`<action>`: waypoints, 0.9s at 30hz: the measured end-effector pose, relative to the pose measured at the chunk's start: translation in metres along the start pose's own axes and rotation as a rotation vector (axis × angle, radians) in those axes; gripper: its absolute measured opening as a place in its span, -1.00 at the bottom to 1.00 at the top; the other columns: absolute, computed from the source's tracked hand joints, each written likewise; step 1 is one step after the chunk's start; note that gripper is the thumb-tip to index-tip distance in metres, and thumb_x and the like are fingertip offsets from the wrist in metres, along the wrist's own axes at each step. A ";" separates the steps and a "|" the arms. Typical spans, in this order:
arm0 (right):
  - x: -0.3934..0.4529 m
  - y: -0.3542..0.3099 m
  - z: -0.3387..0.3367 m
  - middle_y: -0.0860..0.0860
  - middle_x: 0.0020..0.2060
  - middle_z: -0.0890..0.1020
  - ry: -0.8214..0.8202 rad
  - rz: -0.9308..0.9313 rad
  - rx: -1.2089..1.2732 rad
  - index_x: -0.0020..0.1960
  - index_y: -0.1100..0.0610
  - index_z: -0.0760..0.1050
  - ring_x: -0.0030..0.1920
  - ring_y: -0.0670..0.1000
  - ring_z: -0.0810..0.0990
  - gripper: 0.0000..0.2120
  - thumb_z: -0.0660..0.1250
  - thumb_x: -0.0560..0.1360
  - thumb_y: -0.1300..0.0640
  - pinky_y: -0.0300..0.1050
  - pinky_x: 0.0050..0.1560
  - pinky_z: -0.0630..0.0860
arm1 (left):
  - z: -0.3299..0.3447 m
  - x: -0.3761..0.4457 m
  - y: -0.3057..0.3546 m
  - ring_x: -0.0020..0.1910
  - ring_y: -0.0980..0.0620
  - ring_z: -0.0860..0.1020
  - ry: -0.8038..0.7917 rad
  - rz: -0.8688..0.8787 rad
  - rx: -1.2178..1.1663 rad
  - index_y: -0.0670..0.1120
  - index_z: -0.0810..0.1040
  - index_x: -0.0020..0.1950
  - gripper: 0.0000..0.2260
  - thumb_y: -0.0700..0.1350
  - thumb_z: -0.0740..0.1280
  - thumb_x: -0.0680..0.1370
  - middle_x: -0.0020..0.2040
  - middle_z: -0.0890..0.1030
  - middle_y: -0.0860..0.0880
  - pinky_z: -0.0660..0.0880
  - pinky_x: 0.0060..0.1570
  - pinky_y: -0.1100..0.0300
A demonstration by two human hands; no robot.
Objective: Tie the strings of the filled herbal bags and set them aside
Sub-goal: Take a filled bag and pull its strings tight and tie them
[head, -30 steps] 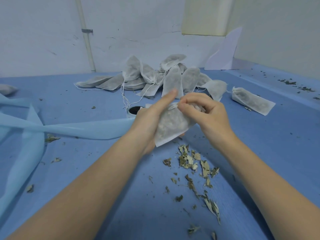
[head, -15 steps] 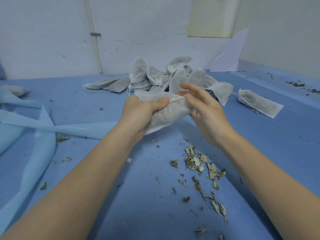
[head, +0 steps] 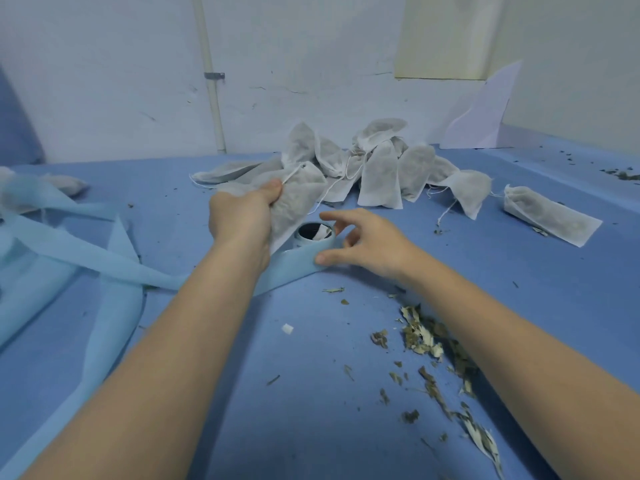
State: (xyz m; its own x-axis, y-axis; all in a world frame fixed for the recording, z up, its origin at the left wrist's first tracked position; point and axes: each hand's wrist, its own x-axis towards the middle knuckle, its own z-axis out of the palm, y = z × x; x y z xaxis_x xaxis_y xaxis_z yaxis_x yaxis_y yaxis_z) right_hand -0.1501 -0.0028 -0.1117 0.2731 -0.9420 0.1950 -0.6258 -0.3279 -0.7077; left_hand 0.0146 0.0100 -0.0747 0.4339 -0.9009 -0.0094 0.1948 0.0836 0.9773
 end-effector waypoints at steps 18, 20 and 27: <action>-0.009 -0.003 0.011 -0.11 0.09 0.57 0.050 0.119 0.176 0.34 -0.02 0.34 0.05 -0.10 0.60 -0.21 0.59 0.22 -0.11 -0.15 0.12 0.50 | 0.012 -0.013 -0.009 0.16 -0.11 0.52 -0.002 0.164 0.417 -0.18 0.51 0.17 -0.64 0.01 0.40 0.49 0.14 0.59 -0.12 0.45 0.16 0.05; -0.016 0.003 0.003 -0.11 0.12 0.58 0.045 0.125 0.208 0.39 0.01 0.34 0.04 -0.10 0.63 -0.27 0.57 0.31 0.01 -0.09 0.15 0.52 | 0.012 -0.013 -0.009 0.18 -0.12 0.50 0.000 0.169 0.423 -0.19 0.49 0.19 -0.62 0.02 0.39 0.49 0.16 0.57 -0.12 0.44 0.18 0.05; -0.015 0.012 0.005 -0.11 -0.10 0.61 0.152 0.100 0.233 0.30 0.09 0.48 -0.19 -0.08 0.57 -0.44 0.56 0.34 0.14 -0.07 0.08 0.53 | 0.012 -0.014 -0.010 0.19 -0.11 0.48 0.012 0.177 0.450 -0.18 0.48 0.19 -0.62 0.03 0.39 0.49 0.18 0.55 -0.12 0.39 0.09 0.15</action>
State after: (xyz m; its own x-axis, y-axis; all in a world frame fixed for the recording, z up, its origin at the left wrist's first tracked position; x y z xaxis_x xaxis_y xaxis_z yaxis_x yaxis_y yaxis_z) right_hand -0.1579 0.0072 -0.1270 0.0948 -0.9744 0.2037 -0.4547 -0.2245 -0.8619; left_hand -0.0040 0.0161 -0.0816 0.4369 -0.8842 0.1650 -0.2815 0.0398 0.9587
